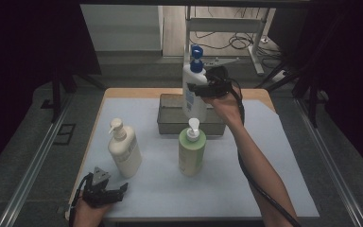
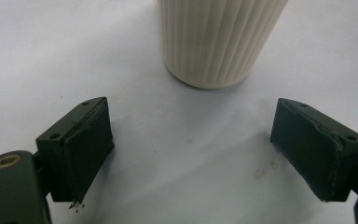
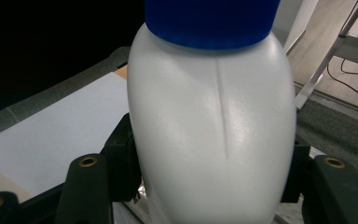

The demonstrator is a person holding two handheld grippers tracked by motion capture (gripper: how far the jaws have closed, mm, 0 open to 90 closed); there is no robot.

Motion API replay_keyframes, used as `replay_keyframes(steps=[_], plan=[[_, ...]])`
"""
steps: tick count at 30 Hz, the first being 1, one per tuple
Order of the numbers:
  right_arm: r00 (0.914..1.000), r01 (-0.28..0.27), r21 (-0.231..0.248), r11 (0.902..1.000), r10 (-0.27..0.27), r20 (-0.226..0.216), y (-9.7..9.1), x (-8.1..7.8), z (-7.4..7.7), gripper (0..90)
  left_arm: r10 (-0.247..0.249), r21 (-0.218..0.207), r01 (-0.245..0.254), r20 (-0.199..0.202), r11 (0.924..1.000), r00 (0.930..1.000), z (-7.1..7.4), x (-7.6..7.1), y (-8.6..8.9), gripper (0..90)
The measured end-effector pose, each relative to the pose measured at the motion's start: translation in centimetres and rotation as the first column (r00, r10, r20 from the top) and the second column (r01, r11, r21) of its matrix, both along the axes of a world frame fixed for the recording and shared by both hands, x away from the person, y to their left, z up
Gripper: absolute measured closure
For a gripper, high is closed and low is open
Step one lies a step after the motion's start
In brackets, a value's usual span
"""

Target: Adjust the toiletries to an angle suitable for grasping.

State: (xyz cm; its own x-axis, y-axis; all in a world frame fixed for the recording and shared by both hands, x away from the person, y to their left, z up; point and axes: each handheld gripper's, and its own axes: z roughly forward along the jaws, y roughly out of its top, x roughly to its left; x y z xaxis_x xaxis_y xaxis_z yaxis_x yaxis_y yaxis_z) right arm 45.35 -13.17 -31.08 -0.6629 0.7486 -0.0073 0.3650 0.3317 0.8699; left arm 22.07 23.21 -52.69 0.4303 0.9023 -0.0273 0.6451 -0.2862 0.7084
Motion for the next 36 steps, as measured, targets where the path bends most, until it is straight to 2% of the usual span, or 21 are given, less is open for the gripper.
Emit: replay_keyframes(steps=[20, 31, 36], plan=[[0.9999, 0.012, 0.023, 0.9997, -0.012, 0.012, 2.0, 1.8, -0.9, 40.7, 0.001, -0.003, -0.001, -0.002, 1.0, 1.0, 0.0, 0.0, 0.0, 12.4], [0.9996, 0.015, 0.015, 0.9998, -0.015, 0.022, 3.3, 2.6, -2.2, 40.8, 0.001, -0.001, -0.001, -0.002, 1.0, 1.0, 0.0, 0.0, 0.0, 12.4], [0.9998, 0.012, 0.01, 0.9999, -0.012, 0.013, 3.6, 3.0, -3.3, 40.8, 0.001, -0.001, -0.001, -0.002, 1.0, 1.0, 0.0, 0.0, 0.0, 12.4]])
